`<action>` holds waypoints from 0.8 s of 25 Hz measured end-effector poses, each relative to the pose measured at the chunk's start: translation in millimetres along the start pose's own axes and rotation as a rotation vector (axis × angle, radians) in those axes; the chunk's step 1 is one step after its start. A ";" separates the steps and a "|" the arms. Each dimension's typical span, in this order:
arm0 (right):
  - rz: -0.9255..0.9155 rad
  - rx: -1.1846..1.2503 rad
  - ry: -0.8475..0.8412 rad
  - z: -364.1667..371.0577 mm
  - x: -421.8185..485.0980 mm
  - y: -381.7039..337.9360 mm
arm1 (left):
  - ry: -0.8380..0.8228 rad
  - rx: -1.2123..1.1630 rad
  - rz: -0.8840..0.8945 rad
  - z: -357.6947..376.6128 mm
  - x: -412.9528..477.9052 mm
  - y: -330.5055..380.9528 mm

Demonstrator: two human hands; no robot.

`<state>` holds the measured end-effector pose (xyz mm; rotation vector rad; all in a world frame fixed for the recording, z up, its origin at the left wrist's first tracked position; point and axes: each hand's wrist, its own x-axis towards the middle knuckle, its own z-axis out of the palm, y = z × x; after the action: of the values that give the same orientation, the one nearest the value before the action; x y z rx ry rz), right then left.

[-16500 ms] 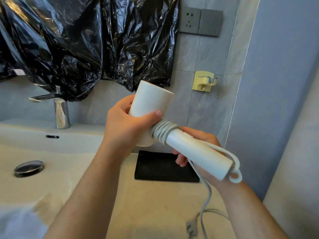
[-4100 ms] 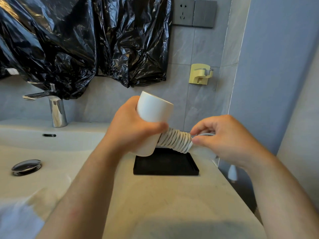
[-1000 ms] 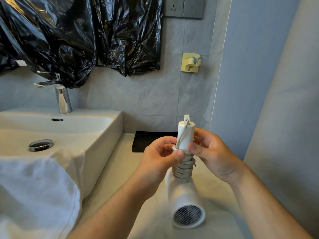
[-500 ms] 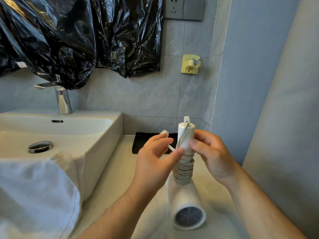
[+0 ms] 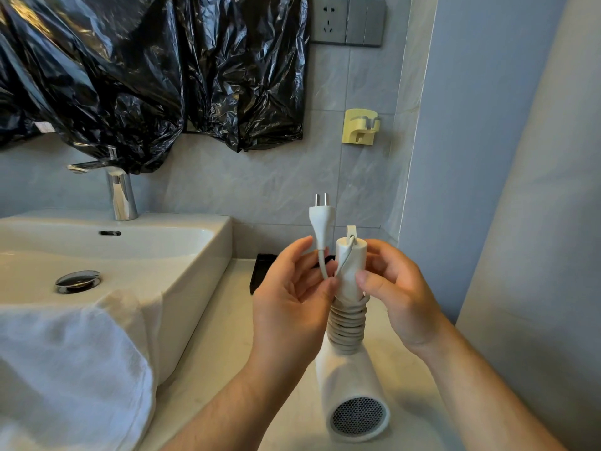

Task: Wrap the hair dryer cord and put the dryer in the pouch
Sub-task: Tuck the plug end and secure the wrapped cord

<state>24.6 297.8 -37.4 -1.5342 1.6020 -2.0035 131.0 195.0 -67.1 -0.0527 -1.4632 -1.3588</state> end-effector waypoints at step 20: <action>-0.049 -0.130 0.342 14.4 2.3 -27.8 | -0.203 0.367 0.294 -0.5 -6.7 -15.1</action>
<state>46.9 298.7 -15.3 -1.3360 1.8667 -2.3319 124.3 193.4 -82.2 -0.1660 -1.7782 -0.8537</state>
